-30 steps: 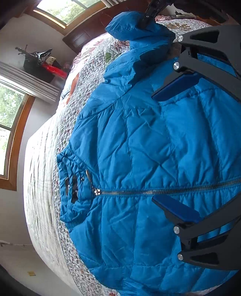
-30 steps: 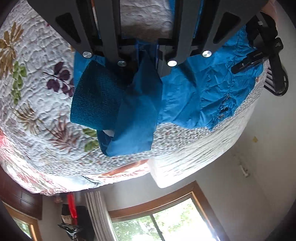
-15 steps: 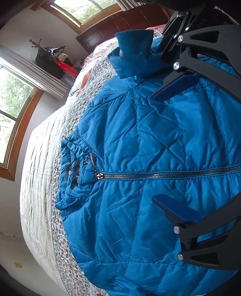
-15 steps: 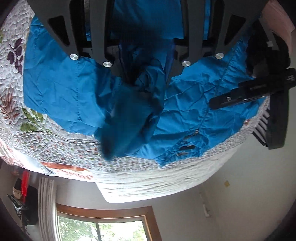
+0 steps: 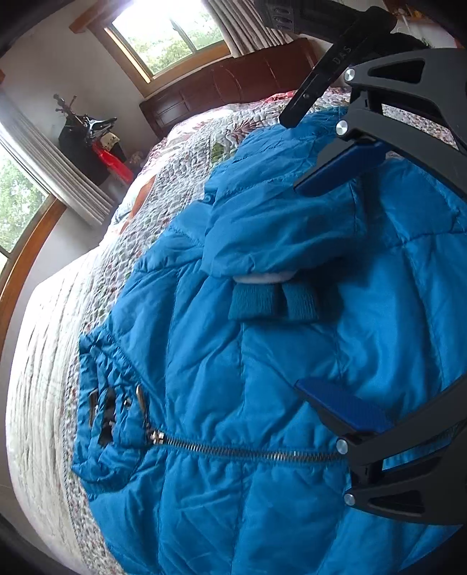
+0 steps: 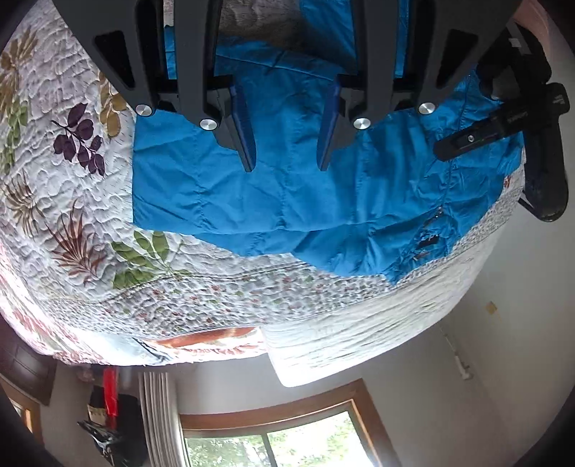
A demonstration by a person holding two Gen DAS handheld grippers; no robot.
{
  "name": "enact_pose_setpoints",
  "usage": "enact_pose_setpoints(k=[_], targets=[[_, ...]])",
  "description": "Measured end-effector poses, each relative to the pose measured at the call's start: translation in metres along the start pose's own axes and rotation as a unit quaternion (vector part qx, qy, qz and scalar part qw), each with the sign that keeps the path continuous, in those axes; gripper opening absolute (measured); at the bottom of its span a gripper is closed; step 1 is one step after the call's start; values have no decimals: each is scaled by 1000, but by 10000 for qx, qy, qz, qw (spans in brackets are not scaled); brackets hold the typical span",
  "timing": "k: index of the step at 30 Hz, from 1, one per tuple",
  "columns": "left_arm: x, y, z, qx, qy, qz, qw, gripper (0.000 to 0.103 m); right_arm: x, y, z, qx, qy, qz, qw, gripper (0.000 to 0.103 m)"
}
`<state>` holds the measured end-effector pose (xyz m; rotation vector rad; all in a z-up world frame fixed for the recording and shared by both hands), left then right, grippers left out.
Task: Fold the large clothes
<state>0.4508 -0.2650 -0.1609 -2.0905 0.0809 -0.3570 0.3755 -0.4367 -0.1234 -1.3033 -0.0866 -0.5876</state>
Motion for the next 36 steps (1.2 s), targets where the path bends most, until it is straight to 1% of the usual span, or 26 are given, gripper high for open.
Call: enact_pose_setpoints(k=[1,3,4,5,6,8,9,10,11,14,16,19,21,24,27,29,31,32,33,34,36], targets=[[1,7,-5,-59,12,44,10000,98,1,1,-4,-2,66,-2,10000,36],[4,17,-13,5,18,89,10000,79,4,1,-10,20,188,-7,9998,36],[5,24,-15,131,-10,166,9998,67,3,0,-14,72,244,-17,9997,36],[6,28,-15,204,-38,171,9996,61,3,-1,-16,102,283,-32,9995,36],[8,30,-17,206,-55,133,9997,55,3,-2,-19,108,323,-49,9994,36],[8,32,-20,77,-6,150,9999,31,4,-5,-24,92,396,-87,9991,36],[7,29,-21,3,23,117,9999,27,5,-6,-26,87,429,-114,9990,36],[7,24,-21,-8,36,39,10000,21,4,-8,-29,91,469,-134,9988,36],[7,18,-20,37,52,-53,10000,18,5,-9,-31,115,519,-154,9985,36],[12,-9,-4,88,-56,-352,9993,17,7,-13,-39,317,675,-228,9970,36],[14,-32,12,180,-168,-589,9980,16,8,-17,-40,538,730,-283,9955,36],[14,-65,40,478,-274,-925,9942,16,8,-18,-38,711,731,-322,9943,36],[12,-82,60,564,-363,-1054,9922,16,8,-14,-31,786,647,-229,9945,36],[6,-103,95,695,-622,-1185,9886,16,6,5,-12,1002,423,54,9940,36],[2,-117,115,902,-740,-1328,9843,16,2,23,9,1119,182,276,9932,36],[-1,-121,128,972,-824,-1310,9832,16,0,34,19,1067,51,398,9935,36],[-4,-121,139,984,-975,-1273,9821,17,-1,42,25,966,-59,416,9944,36],[-4,-121,145,1029,-1037,-1274,9810,17,-2,44,28,942,-117,419,9946,36],[-5,-120,151,1164,-1069,-1261,9793,17,-3,47,29,893,-150,440,9949,37],[-6,-116,157,1350,-1062,-1201,9778,18,-4,52,30,781,-155,482,9957,36],[-4,-105,167,1448,-1078,-1041,9780,21,-6,64,27,421,-172,613,9971,36]])
Point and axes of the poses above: each gripper's, at about its wrist camera, not at the fingertips, and y roughly the way its jaws point, z to its left, x to its top, the point moved 6 cm from there along y, roughly the way its jaws point, and after that the axes turned 13 degrees about z, right-handed, at the moved point
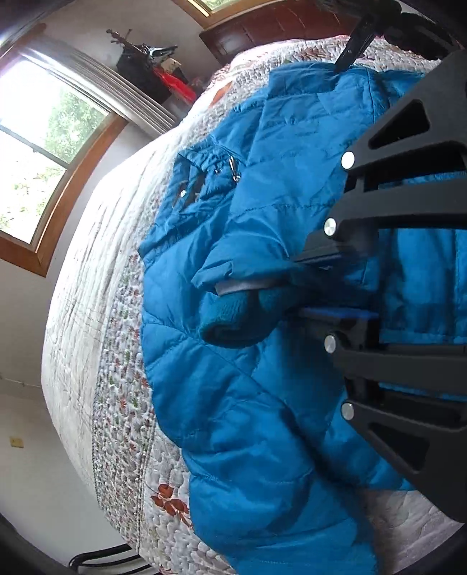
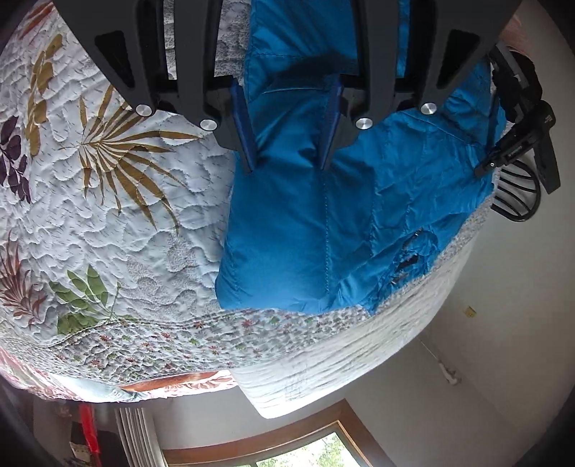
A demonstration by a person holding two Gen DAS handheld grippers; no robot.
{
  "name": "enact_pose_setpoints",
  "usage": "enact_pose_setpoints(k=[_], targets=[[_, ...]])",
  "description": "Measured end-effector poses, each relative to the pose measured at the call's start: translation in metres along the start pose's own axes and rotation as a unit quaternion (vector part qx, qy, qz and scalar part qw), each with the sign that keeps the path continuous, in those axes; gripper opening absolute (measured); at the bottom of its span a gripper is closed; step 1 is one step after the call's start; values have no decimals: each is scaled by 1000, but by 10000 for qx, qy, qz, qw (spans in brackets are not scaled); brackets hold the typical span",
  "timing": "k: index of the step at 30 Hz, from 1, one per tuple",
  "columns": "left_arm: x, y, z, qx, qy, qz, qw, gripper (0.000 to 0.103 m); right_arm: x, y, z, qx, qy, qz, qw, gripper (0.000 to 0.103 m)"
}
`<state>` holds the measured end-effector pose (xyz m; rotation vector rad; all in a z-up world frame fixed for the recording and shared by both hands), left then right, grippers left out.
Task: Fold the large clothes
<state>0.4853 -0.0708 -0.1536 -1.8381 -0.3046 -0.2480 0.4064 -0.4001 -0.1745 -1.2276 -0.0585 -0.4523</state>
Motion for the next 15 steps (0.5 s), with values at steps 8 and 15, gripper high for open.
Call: enact_pose_setpoints(k=[8,15], targets=[[-4,3,24,-9,-269,96,9996,42,0,2,1,-121,-33,-20,9999,37],[-6,-68,-3,80,109,-812,9966,42,-4,-43,34,366,-317,-459,9978,37]])
Point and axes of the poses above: each gripper's, at about its wrist camera, not at the fingertips, and y roughly the way its jaws point, z to its left, x to its top, the point moved 6 cm from there along y, roughly the way its jaws point, and after that the axes turned 13 degrees about z, right-handed, at the moved point
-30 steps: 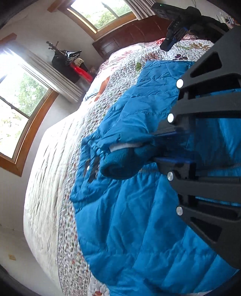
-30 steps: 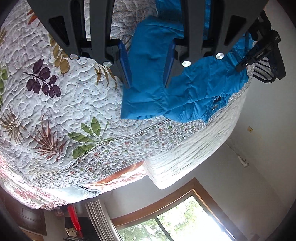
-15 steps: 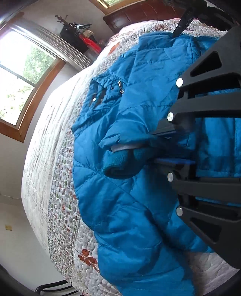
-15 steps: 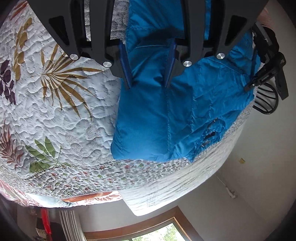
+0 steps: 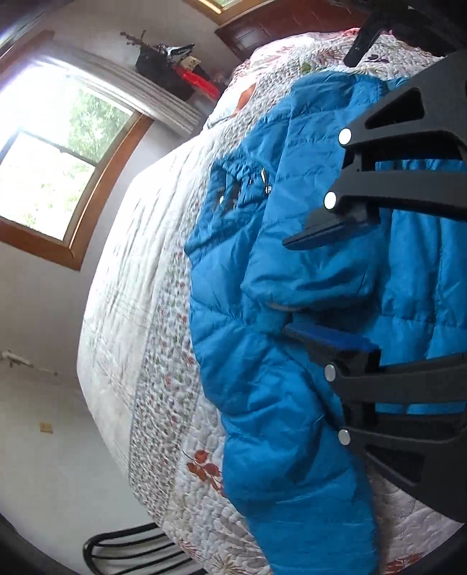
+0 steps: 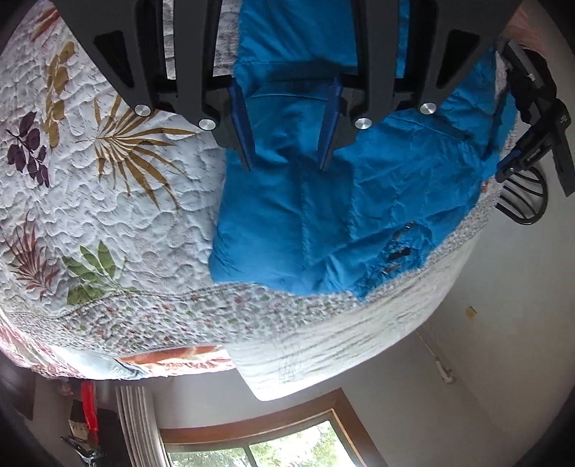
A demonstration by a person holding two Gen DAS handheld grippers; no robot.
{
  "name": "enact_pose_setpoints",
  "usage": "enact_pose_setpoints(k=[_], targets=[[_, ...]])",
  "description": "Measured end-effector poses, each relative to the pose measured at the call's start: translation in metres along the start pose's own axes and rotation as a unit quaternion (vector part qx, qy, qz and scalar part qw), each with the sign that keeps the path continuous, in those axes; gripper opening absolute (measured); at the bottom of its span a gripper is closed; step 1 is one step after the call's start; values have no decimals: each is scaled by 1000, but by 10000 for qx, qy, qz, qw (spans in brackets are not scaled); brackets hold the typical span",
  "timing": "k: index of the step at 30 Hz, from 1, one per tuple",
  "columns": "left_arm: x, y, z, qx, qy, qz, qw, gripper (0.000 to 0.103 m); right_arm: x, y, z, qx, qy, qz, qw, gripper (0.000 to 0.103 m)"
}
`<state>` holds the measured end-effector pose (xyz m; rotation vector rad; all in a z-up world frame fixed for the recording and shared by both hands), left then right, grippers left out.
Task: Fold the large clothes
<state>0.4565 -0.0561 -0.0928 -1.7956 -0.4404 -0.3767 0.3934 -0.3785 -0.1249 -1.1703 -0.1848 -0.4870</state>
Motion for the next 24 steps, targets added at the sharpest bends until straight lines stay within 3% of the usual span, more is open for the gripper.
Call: enact_pose_setpoints(k=[4,7,10,12,24], targets=[[-17,17,-41,-177,606,245,9977,43,-4,21,27,232,-285,300,9989,37],[-27,43,-48,174,866,448,9951,43,-7,43,29,31,-310,511,9982,36],[-34,70,-39,289,810,834,9928,42,-10,59,24,-87,-243,706,9972,33],[-38,85,-32,169,726,1069,9915,42,-12,68,21,-177,-278,801,9962,29],[-40,93,-31,238,837,986,9913,42,-13,77,16,-71,-314,799,9963,27]])
Point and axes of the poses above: each gripper's, at about its wrist camera, not at the fingertips, and y roughly the way its jaws point, z to its left, x to its top, the point moved 6 cm from there along y, roughly the way its jaws point, and after that the axes turned 13 degrees about z, right-handed, at the moved point
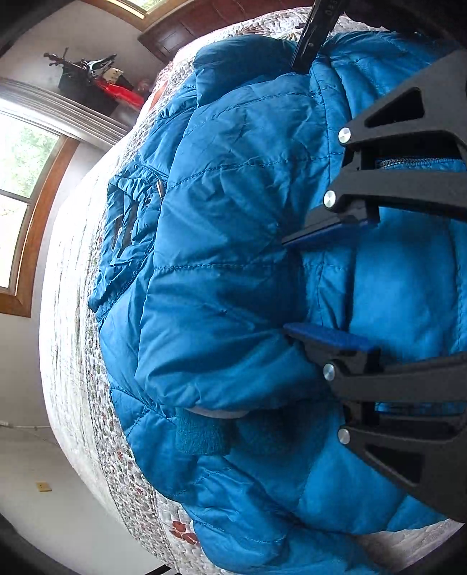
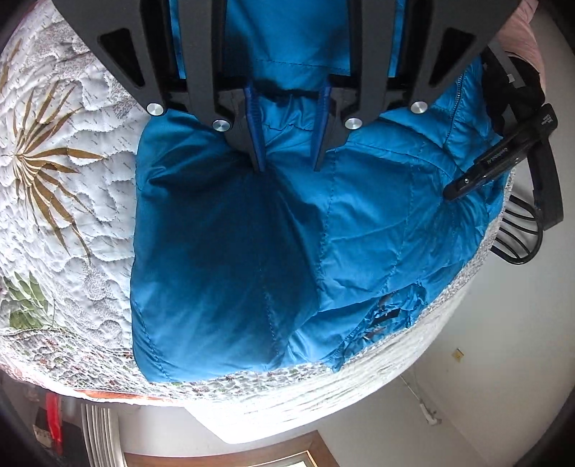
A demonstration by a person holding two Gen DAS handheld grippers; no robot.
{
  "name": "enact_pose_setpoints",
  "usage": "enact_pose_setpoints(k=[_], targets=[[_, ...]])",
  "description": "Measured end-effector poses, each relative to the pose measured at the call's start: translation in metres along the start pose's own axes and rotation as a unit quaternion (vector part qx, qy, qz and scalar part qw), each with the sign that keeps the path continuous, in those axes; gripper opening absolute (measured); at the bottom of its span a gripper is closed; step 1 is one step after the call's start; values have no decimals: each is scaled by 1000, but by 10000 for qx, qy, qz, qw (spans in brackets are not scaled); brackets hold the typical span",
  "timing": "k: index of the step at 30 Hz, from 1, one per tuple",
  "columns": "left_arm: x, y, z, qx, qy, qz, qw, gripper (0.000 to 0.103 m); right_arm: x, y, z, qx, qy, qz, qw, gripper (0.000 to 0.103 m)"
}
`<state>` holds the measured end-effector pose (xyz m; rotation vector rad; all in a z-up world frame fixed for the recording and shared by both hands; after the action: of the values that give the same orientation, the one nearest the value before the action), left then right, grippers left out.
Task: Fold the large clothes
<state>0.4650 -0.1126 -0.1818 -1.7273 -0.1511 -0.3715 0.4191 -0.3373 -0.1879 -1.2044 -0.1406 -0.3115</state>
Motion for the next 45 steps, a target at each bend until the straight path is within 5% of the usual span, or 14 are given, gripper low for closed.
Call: enact_pose_setpoints(k=[3,8,15,22,26,29,37,43,45], targets=[[-1,-11,2,-101,-85,72,9999,44,-2,-17,7,103,-63,-68,9999,36],[-14,-65,34,-138,-454,-295,9984,67,-5,-45,12,1,-154,-309,9994,47],[-72,-131,162,651,-1512,-678,9840,77,-4,-46,-4,-3,95,-240,9997,47],[-185,-158,320,1199,-3363,-451,9330,77,-5,-41,6,58,-63,-185,9998,47],[-238,-162,373,885,-4125,-452,9055,77,-6,-32,14,-16,-183,-96,9998,47],[-262,-158,404,325,-4599,-664,8849,77,-7,-25,16,-58,-209,-35,9998,47],[-265,-167,436,-249,-5022,-1285,8548,76,-7,-22,13,0,-199,-26,9998,47],[-266,-166,453,-22,-5297,-1396,8366,38,-6,-18,12,-38,-229,-18,9997,47],[-263,-163,459,-34,-5319,-1404,8351,32,-6,-18,12,-44,-233,-16,9997,47]])
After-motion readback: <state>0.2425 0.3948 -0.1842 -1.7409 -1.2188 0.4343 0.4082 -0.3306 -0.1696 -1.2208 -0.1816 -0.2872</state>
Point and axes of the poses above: each gripper's, at about its wrist camera, not at the fingertips, and y roughly the way its jaws point, z to its left, x to its top, the point moved 6 cm from there along y, roughly the way its jaws point, and after that the axes turned 13 degrees about z, right-handed, at the moved point
